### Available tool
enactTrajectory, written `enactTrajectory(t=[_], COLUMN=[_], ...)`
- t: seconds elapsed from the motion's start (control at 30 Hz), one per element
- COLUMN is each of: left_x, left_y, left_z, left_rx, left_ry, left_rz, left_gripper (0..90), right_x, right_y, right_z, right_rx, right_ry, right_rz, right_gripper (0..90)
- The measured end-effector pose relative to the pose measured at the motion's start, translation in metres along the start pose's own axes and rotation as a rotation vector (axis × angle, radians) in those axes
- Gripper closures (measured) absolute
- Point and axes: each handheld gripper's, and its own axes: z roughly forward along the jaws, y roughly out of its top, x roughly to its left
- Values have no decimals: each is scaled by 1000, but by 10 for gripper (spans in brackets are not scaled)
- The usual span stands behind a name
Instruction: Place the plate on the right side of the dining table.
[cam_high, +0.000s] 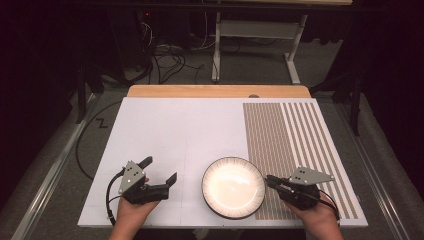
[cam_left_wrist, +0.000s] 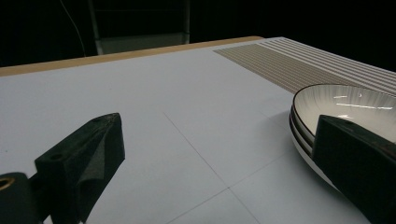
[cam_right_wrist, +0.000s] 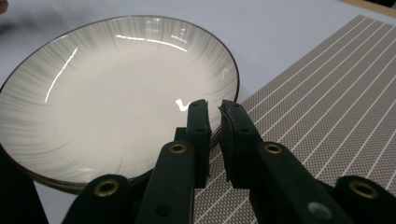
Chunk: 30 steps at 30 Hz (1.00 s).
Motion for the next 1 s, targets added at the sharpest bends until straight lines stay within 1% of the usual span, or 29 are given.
enactTrajectory(t=[0.03, 0.07, 0.1, 0.13, 0.23, 0.27, 0.47, 0.57, 0.73, 0.8, 1.0], left_x=[0, 0, 0, 0, 0, 0, 0, 0, 0, 0, 0], left_y=[0, 0, 0, 0, 0, 0, -1, -1, 0, 0, 0], left_z=[0, 0, 0, 0, 0, 0, 0, 0, 0, 0, 0], left_rx=[-1, -1, -1, -1, -4, -5, -3, -4, -9, -9, -7], left_ry=[1, 1, 1, 1, -1, -1, -5, -6, -6, -6, -8], left_rz=[-2, -2, -1, -1, -5, -6, -8, -9, -16, -17, -13], left_gripper=[33, 33, 33, 33, 33, 33, 33, 33, 33, 33, 33], right_x=[0, 0, 0, 0, 1, 2, 7, 9, 9, 10, 11], right_y=[0, 0, 0, 0, 1, 2, 4, 5, 7, 8, 11], right_z=[0, 0, 1, 1, 1, 1, 4, 5, 5, 5, 6], right_rx=[17, 17, 38, 46, 65, 71, 119, 138, 154, 169, 185], right_ry=[5, 5, 12, 15, 18, 21, 11, 7, 7, 5, 2], right_rz=[1, 1, 8, 10, 15, 12, -41, -55, -50, -60, -68], right_gripper=[862, 862, 880, 893, 900, 900, 900, 900, 900, 900, 900])
